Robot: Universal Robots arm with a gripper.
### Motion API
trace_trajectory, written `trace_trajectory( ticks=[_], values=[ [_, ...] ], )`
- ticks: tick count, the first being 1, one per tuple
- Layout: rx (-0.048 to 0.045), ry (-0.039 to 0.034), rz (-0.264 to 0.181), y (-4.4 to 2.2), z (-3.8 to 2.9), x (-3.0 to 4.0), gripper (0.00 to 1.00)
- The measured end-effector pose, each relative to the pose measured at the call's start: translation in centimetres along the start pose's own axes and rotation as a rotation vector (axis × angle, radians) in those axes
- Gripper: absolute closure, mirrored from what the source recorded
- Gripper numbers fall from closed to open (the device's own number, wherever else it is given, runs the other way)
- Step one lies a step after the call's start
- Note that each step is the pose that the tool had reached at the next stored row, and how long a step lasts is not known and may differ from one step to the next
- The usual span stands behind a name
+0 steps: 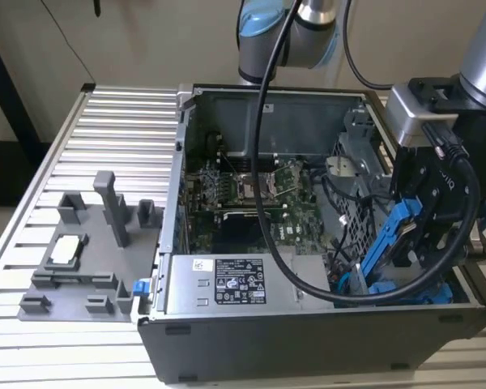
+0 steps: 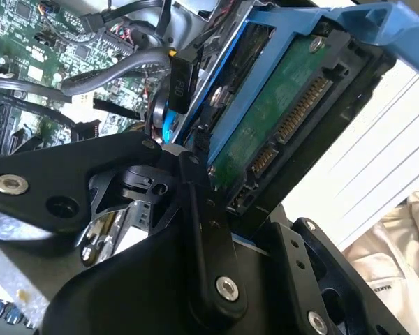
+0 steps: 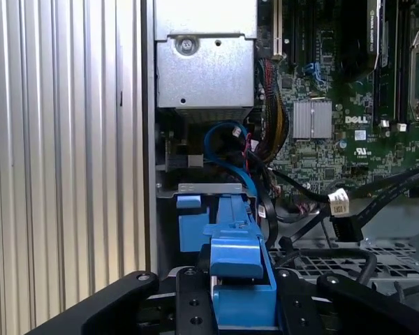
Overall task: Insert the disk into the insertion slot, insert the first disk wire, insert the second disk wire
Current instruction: 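Insert the disk into the insertion slot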
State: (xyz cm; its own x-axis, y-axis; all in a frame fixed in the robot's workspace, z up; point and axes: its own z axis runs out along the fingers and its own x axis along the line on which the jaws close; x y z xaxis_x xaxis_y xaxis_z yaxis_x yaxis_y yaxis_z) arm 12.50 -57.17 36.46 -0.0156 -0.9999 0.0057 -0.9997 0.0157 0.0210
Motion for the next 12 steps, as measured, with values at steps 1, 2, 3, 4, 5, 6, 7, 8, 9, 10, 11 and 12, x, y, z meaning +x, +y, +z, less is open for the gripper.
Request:
trace_trajectory(
  ticks=[1,2,3,4,5,6,7,8,9,10,11,12],
  values=[
    [0.0,0.0002,0.0,0.0,-0.01,0.0,0.67],
    [0.0,0.0001,0.0,0.0,0.0,-0.01,0.66],
    [0.0,0.0003,0.0,0.0,0.0,0.0,0.6],
    [0.0,0.0003,0.0,0.0,0.0,0.0,0.6],
    [0.0,0.0003,0.0,0.0,0.0,0.0,0.6],
    [0.0,0.0004,0.0,0.0,-0.03,0.0,0.6],
    [0.0,0.0007,0.0,0.01,-0.22,0.0,0.6],
    [-0.0001,0.0003,0.0,0.02,-0.57,0.0,0.6],
    [-0.0001,0.0004,0.0,0.03,-1.03,0.0,0.6],
    [-0.0001,0.0006,0.0,0.04,-1.47,0.01,0.6],
    [-0.0001,0.0007,0.0,0.04,-1.92,0.01,0.6],
    [-0.0001,0.0008,0.0,0.05,-2.36,0.01,0.6]
  ],
)
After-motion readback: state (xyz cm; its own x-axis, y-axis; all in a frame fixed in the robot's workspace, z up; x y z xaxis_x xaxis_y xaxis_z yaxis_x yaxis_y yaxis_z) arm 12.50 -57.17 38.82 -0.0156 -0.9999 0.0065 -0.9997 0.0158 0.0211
